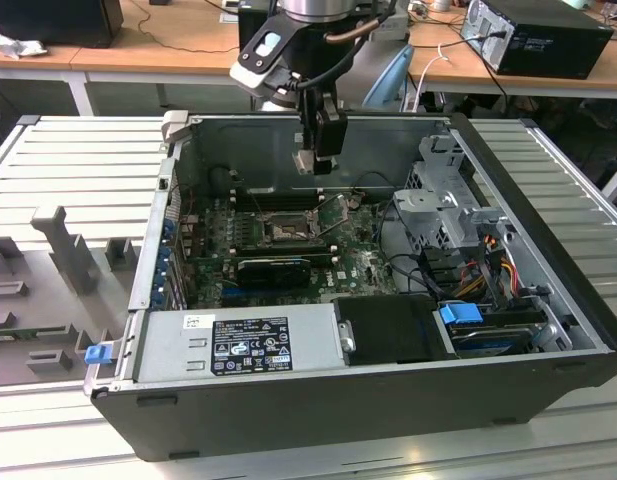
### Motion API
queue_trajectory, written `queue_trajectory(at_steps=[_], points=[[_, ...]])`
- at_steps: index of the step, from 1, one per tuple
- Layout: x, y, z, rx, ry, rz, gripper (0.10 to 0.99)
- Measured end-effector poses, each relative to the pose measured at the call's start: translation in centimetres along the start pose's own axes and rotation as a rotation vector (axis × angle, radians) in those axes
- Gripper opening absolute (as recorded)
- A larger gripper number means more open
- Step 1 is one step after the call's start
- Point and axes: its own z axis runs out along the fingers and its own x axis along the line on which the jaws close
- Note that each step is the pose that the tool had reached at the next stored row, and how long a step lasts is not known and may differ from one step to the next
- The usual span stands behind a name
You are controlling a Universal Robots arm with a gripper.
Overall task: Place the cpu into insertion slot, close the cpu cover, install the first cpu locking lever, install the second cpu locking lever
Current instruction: 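Place the cpu into insertion slot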
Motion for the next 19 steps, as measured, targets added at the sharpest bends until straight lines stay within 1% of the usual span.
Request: queue_trajectory(at_steps=[6, 19], points=[[0.0, -0.02, 0.27, 0.0, 0.0, 0.0, 0.533], [-0.01, -0.05, 0.58, 0.0, 0.0001, 0.0, 0.533]])
